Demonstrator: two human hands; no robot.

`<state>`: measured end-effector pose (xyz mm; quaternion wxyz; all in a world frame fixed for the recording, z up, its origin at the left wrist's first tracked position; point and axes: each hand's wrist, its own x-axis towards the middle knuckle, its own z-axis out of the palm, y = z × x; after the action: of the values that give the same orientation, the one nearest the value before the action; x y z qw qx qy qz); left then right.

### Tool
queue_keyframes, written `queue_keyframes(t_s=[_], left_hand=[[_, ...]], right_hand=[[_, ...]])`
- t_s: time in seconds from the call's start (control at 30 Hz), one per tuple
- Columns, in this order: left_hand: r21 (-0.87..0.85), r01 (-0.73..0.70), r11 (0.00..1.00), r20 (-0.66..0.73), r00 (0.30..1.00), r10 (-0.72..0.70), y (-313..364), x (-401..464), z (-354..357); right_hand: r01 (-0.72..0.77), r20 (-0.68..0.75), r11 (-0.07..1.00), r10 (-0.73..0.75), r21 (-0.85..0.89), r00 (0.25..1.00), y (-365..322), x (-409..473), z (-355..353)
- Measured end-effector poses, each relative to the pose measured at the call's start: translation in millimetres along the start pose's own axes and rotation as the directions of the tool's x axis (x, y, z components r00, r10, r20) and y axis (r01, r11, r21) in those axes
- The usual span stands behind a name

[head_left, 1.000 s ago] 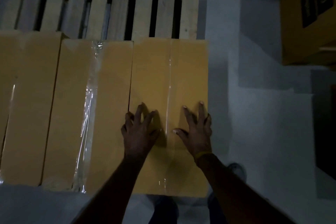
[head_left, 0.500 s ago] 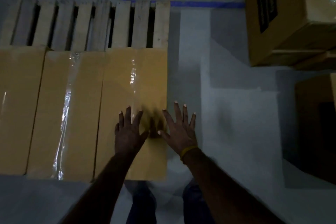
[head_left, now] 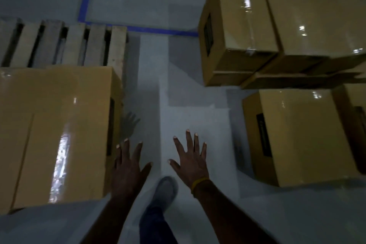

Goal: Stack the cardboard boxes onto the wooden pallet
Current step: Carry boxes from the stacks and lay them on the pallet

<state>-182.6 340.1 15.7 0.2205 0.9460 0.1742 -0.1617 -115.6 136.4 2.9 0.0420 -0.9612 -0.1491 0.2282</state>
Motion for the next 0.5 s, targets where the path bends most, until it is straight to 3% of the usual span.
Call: queue_keyframes(t_s=[0.17,0.33,0.5], left_hand=[[-0.053,-0.035,0.998,-0.033,0.999,0.033,49,-49,42],[-0.063,-0.030,0.998,0.048,0.998,0.033,112,-102,81],[-0.077,-0.076,0.994,0.054,0.995,0.080,191,-101,113]], right_hand=[[-0.051,-0.025,0.998,0.050,-0.037,0.998,62,-75,4],[-0.107,0.001,0.989,0.107,-0.107,0.994,148,-149,11],[-0.228,-0.006,0.971,0.228,-0.077,0.974,246,-173,-5]])
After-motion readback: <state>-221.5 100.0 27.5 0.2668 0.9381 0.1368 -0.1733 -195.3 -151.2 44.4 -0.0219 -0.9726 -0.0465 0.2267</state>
